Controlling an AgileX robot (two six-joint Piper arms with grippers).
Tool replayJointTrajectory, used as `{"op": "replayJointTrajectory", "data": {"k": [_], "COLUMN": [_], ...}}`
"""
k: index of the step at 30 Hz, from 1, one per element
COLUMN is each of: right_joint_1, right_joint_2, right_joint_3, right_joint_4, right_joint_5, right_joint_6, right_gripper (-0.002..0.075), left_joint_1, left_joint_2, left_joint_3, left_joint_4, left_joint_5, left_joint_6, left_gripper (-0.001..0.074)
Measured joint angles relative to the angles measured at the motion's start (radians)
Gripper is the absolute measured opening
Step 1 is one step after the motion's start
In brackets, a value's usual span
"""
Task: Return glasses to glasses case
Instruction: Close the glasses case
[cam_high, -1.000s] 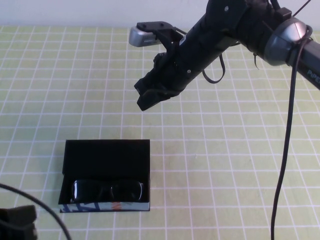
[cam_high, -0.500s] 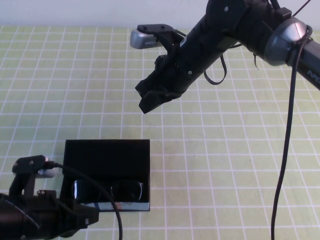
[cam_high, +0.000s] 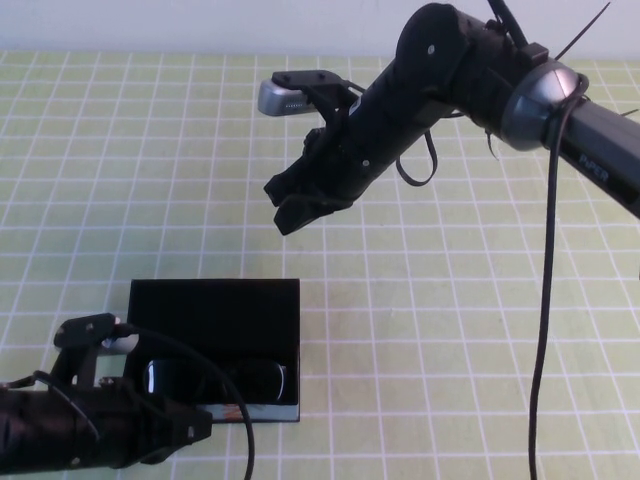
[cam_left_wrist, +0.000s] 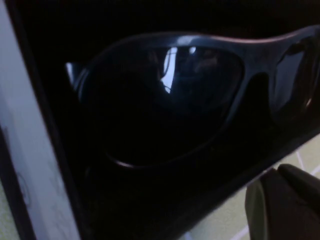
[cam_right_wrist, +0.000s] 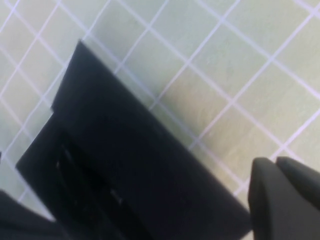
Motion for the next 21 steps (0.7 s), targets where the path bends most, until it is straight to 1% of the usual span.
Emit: {"op": "replayJointTrajectory", "data": {"k": [6,14,17,21], "right_joint_1": [0.000,0.000,0.000,0.000], "right_joint_2": [0.030,0.096,0.121,0.131], "right_joint_3": [0.000,-0.002,-0.004,-0.004], "right_joint_4": [0.013,0.048,0.059,0.064], "right_joint_5": [-0.077,-0.132,-0.099,-0.004], "right_joint_6": [0.000,0.002,0.002,0.022], "right_gripper": [-0.0011,-0.0011,-0.0011,-0.0011], "left_joint_1": [0.000,0.000,0.000,0.000], "left_joint_2": [0.029,0.030,0.030,0.030], "left_joint_3": [0.000,0.000,0.000,0.000], "left_joint_4": [-0.039,-0.049,-0.049,-0.049], "left_joint_5": [0.000,-0.007,-0.008,-0.008], "left_joint_6": [0.055,0.073,0.076,0.076], "left_gripper": [-0.0004,-0.0004,-0.0004,-0.0004]}}
